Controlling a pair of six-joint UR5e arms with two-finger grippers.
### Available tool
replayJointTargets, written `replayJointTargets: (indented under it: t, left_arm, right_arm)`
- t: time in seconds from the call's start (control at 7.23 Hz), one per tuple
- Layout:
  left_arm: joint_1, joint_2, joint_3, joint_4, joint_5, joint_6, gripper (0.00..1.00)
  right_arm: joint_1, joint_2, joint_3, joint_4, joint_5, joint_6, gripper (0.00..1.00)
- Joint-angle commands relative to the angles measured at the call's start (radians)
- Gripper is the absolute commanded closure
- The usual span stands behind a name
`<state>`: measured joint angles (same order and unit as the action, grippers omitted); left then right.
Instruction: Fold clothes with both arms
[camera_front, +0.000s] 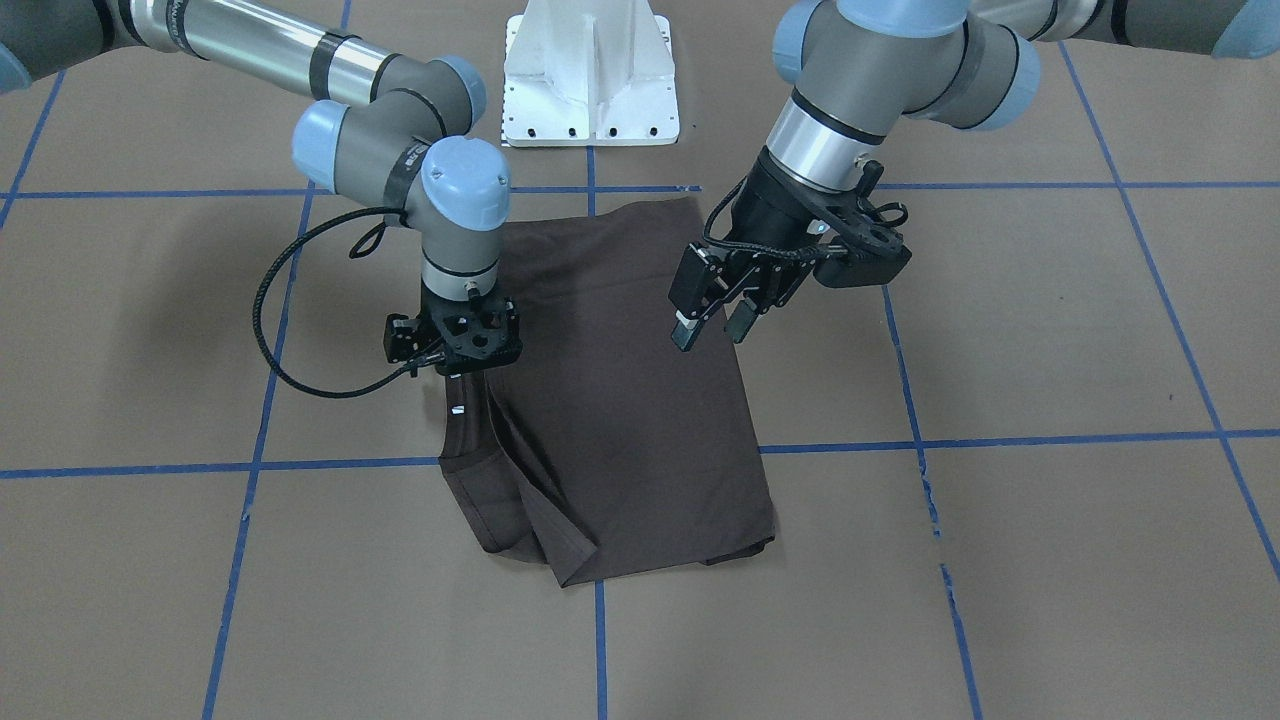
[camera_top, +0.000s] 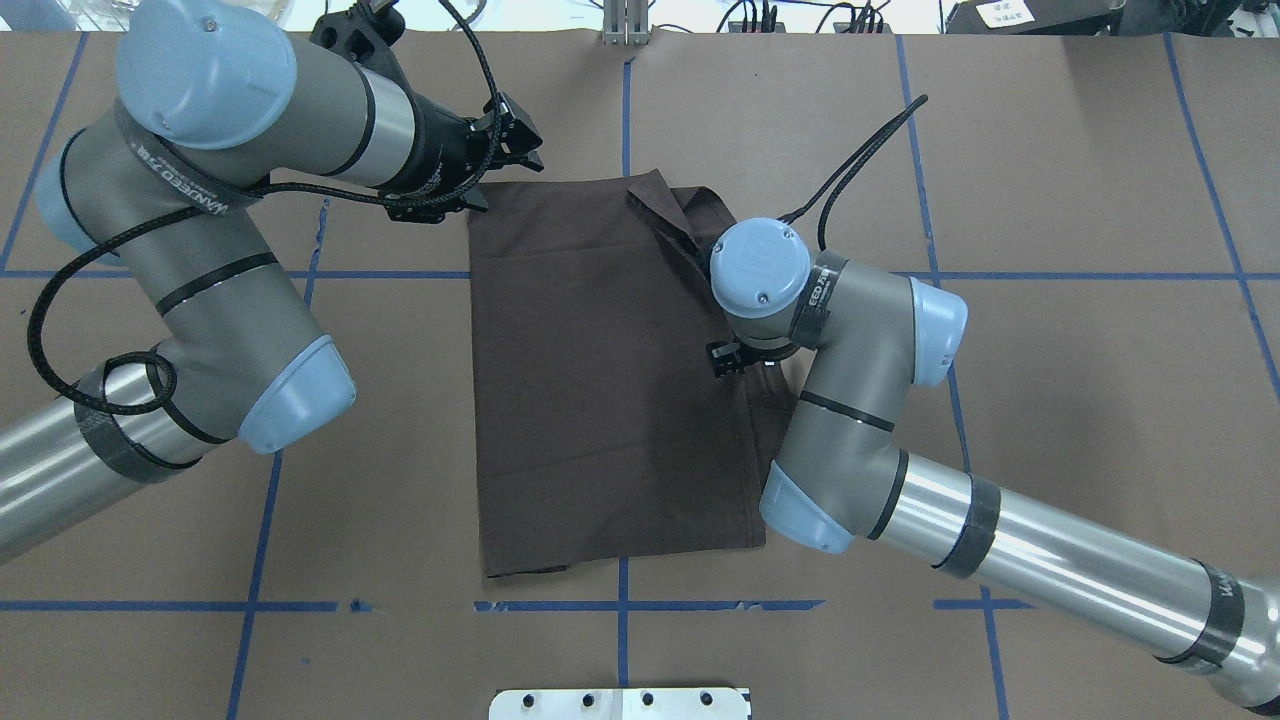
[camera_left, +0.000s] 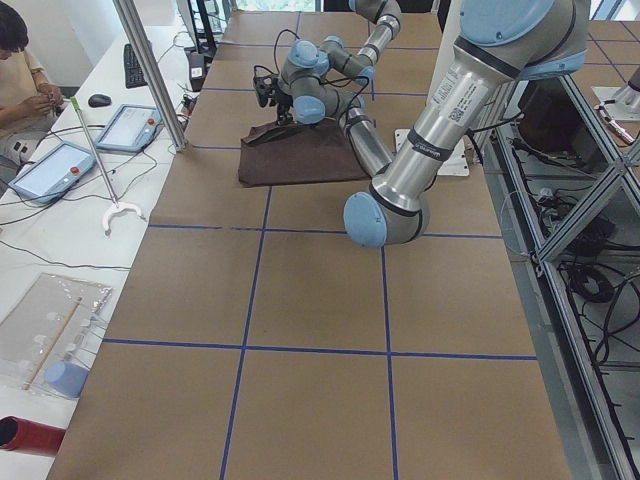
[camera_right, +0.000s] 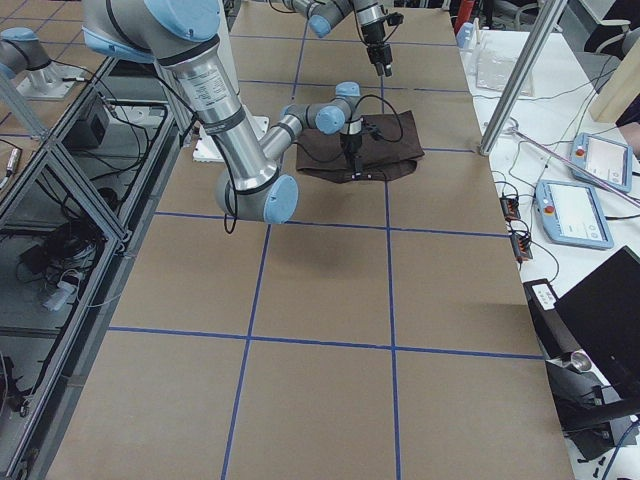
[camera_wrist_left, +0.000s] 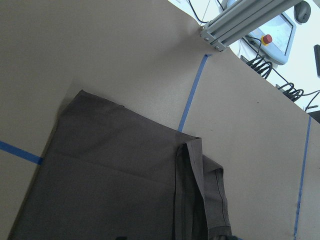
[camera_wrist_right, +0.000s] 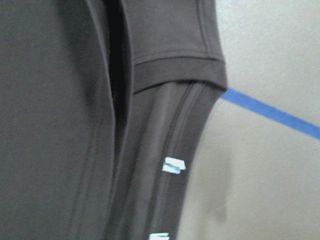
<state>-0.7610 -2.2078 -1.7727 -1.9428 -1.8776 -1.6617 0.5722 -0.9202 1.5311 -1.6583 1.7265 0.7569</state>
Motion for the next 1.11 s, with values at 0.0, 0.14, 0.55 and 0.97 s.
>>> replayJointTargets:
  t: [0.0, 0.14, 0.55, 0.97]
  left_arm:
    - [0.0, 0.0, -0.01, 0.004, 0.0, 0.0, 0.28]
    - [0.0, 0.0, -0.01, 0.004, 0.0, 0.0, 0.28]
    - [0.0, 0.0, -0.013, 0.004, 0.0, 0.0, 0.28]
    - [0.0, 0.022, -0.05, 0.007, -0.003, 0.0, 0.28]
  right_arm:
    - [0.081, -0.029, -0.003, 0.009, 0.036, -0.108, 0.0]
    - [0.08, -0.034, -0.003, 0.02, 0.036, -0.1, 0.0]
    - [0.055, 0.08, -0.064, 0.025, 0.036, 0.063, 0.0]
    - [0.055, 0.289, -0.38, 0.174, 0.033, 0.101, 0.0]
